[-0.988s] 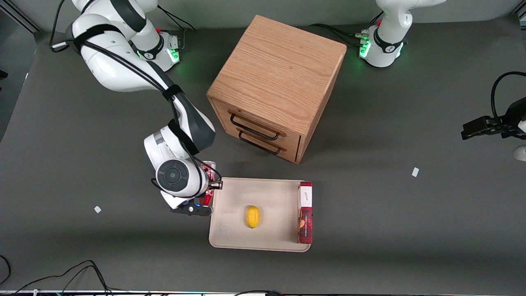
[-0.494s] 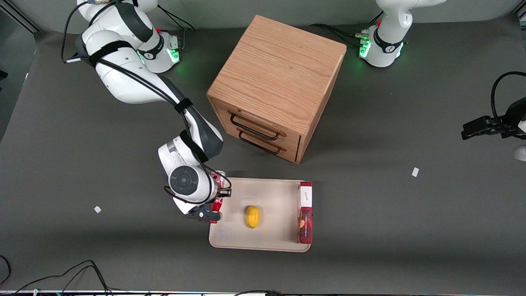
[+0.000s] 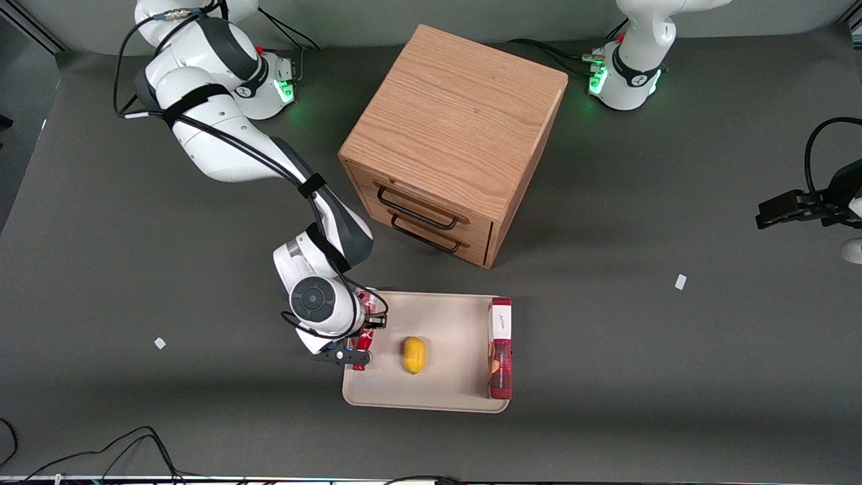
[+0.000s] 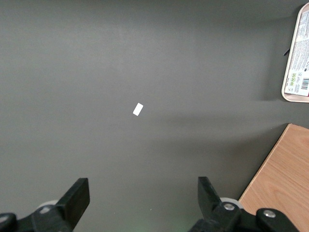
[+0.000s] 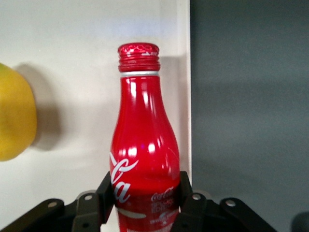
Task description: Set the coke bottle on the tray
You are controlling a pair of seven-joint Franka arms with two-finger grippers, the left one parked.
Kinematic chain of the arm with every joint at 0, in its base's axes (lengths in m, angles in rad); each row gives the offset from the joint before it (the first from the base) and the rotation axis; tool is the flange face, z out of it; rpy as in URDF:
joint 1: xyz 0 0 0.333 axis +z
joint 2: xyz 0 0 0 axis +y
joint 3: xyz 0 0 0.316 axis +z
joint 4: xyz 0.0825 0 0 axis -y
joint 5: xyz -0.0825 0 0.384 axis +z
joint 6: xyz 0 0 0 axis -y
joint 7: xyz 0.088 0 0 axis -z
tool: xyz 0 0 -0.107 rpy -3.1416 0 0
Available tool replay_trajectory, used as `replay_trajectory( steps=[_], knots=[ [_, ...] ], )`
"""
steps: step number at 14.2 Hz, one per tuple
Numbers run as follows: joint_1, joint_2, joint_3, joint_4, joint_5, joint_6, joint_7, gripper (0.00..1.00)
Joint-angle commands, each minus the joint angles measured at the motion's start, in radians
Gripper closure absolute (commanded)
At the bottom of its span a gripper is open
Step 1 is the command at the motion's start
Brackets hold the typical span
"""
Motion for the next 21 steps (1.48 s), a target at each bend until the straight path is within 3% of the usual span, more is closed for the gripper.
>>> replay_trajectory(
  steps=[1, 2, 3, 4, 5, 6, 17, 21],
  knots=[
    [0.014, 0.020, -0.011, 0.042, -0.018, 0.011, 0.001, 0.79],
    [0.013, 0.020, -0.012, 0.042, -0.018, 0.018, 0.001, 0.76],
    [0.010, 0.023, -0.012, 0.044, -0.018, 0.026, -0.001, 0.65],
    [0.008, 0.026, -0.012, 0.046, -0.020, 0.031, -0.001, 0.46],
    [0.007, 0.028, -0.012, 0.046, -0.033, 0.037, -0.004, 0.07],
    [0.003, 0.026, -0.011, 0.044, -0.056, 0.041, -0.002, 0.00],
    [-0.001, 0.011, -0.006, 0.039, -0.055, 0.034, 0.004, 0.00],
    [-0.035, -0.102, 0.004, -0.038, -0.052, 0.003, 0.018, 0.00]
  ],
)
